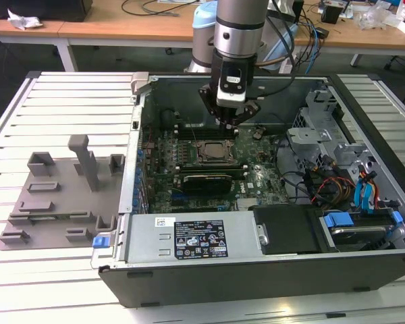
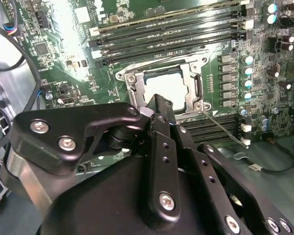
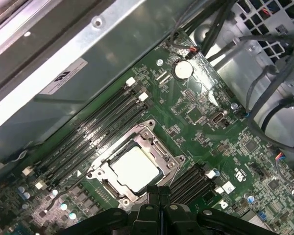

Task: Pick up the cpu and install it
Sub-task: 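Install the first cpu locking lever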

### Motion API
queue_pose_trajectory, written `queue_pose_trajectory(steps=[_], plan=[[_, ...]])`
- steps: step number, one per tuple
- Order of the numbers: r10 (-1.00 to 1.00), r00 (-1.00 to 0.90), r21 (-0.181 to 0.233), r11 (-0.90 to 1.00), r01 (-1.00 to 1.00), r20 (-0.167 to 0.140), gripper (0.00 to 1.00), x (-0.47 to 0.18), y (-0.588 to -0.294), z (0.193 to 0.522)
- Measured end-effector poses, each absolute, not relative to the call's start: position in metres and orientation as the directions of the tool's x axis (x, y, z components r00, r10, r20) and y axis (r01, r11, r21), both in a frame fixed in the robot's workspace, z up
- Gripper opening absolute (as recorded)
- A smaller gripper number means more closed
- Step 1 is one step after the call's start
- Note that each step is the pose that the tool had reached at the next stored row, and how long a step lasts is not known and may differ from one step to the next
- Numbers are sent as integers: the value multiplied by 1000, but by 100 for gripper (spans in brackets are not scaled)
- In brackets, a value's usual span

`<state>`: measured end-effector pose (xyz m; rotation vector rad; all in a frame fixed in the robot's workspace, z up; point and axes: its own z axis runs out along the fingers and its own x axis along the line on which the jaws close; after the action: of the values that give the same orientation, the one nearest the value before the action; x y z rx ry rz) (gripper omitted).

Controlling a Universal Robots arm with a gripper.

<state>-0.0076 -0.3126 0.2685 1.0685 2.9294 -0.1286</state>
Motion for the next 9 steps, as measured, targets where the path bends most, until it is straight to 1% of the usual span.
queue_pose_trajectory(steps=[9], plan=[[582, -812, -70, 809, 584, -48, 11, -8, -313, 269]])
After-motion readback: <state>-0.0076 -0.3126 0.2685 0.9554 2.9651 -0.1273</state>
